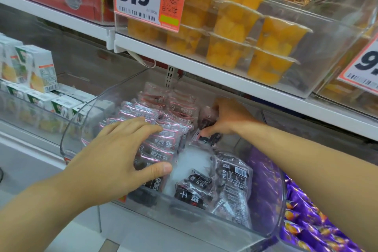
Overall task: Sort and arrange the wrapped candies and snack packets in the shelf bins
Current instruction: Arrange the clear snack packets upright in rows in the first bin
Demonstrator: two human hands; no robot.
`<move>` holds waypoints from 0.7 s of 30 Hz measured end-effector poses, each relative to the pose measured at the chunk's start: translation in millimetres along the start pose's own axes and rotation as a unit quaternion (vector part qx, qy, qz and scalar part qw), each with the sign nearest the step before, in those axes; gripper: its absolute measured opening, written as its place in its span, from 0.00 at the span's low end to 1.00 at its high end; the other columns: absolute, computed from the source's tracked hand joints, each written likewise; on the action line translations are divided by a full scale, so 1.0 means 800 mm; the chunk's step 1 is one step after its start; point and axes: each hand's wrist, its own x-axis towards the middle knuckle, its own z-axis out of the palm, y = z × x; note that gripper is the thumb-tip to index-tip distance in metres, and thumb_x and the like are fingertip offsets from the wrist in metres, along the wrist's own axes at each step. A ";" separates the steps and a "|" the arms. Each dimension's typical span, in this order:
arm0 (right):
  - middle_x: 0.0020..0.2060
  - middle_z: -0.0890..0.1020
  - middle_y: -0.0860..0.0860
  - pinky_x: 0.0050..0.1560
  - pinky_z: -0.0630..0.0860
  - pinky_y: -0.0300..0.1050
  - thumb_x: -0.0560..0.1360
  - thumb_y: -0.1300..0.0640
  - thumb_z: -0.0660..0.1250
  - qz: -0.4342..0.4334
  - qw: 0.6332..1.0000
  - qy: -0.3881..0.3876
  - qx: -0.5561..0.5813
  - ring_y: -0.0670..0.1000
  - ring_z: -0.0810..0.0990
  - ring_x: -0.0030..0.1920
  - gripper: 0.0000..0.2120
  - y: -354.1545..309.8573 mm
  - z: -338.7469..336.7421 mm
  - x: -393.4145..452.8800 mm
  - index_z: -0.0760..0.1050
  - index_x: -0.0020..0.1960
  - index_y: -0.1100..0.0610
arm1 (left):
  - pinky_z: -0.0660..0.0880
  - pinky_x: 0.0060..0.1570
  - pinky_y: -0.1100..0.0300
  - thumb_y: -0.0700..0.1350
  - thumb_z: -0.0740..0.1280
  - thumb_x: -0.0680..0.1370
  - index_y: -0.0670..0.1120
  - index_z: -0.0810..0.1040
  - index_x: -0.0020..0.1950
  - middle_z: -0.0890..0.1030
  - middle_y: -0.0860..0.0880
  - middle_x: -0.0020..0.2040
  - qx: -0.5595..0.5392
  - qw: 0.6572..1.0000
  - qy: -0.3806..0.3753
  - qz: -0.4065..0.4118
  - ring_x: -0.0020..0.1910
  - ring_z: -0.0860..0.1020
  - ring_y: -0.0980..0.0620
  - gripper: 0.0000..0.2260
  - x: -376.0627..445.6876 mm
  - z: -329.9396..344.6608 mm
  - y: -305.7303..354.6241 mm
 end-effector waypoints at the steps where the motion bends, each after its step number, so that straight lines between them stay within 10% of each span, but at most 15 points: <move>1: 0.53 0.79 0.49 0.34 0.67 0.39 0.57 0.37 0.82 0.012 1.000 0.010 0.019 0.50 0.77 0.47 0.38 0.003 -0.005 0.000 0.72 0.59 0.54 | 0.47 0.68 0.65 0.82 0.44 0.66 0.65 0.57 0.76 0.60 0.64 0.75 0.005 1.000 -0.002 0.002 0.75 0.55 0.62 0.42 0.000 0.000 0.001; 16: 0.74 0.65 0.54 0.64 0.74 0.52 0.64 0.33 0.75 0.007 0.998 0.001 -0.062 0.58 0.69 0.71 0.52 -0.012 0.010 -0.005 0.58 0.77 0.55 | 0.50 0.69 0.63 0.82 0.45 0.66 0.64 0.59 0.75 0.62 0.63 0.74 0.003 1.000 -0.001 -0.004 0.74 0.56 0.61 0.42 0.002 0.000 0.001; 21: 0.54 0.72 0.47 0.51 0.71 0.45 0.68 0.45 0.78 -0.037 0.997 0.072 -0.012 0.52 0.73 0.58 0.24 0.002 -0.001 -0.012 0.72 0.57 0.50 | 0.47 0.67 0.66 0.81 0.44 0.66 0.65 0.56 0.75 0.60 0.65 0.74 0.011 1.000 -0.007 -0.002 0.73 0.54 0.64 0.41 0.001 -0.001 0.001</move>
